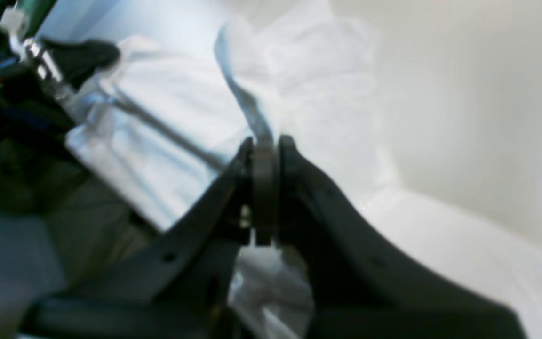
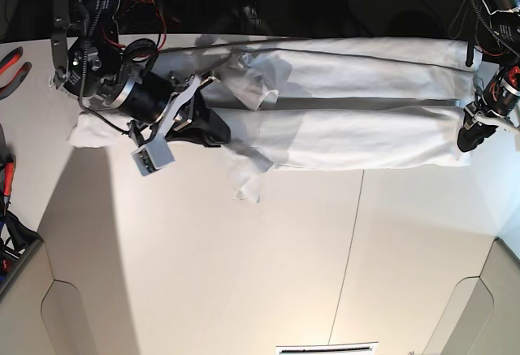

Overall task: Layout the t-shirt on the table in an organized manner, then fold the t-shirt properly
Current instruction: 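Press and tuck the loose sleeve into the fold with the right gripper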

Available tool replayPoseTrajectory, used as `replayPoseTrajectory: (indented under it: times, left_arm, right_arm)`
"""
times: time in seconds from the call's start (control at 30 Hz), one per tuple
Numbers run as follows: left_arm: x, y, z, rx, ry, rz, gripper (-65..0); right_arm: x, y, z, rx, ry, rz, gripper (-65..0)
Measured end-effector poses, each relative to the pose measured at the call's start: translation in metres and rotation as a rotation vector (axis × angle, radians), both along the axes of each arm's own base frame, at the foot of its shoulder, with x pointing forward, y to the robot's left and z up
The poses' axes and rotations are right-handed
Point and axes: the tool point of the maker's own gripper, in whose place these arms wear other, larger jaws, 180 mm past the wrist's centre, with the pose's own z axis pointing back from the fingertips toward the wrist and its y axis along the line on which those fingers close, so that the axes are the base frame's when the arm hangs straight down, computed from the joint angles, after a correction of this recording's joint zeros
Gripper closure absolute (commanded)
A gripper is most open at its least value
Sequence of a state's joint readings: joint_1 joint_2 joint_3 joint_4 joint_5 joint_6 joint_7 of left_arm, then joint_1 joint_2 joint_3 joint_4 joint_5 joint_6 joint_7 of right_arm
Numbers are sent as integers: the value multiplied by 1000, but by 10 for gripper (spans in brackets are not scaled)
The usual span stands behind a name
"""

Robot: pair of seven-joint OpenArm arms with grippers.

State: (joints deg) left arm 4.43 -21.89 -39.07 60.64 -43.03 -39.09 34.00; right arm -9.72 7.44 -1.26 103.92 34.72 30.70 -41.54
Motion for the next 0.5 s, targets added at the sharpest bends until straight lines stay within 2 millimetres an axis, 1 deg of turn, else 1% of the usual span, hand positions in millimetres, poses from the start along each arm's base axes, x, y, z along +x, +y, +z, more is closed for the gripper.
replayPoseTrajectory:
  times: [0.07,0.23,0.4,0.5]
  left_arm:
    - [0,0,0,-1,0,0,-199]
    - [0,-2,-1,-6,-2,1,-199]
    - [0,-2,-1,-6,-2,1,-199]
    - [0,-2,-1,-6,-2,1,-199]
  right_arm:
    - [-11,7,-7,-8,35,33,0]
    - [-31,18,-20,-51,109,115,0]
    - [-39,20,-25,-70,146,147,0]
    - [-50,20,-31,-85,202,187,0]
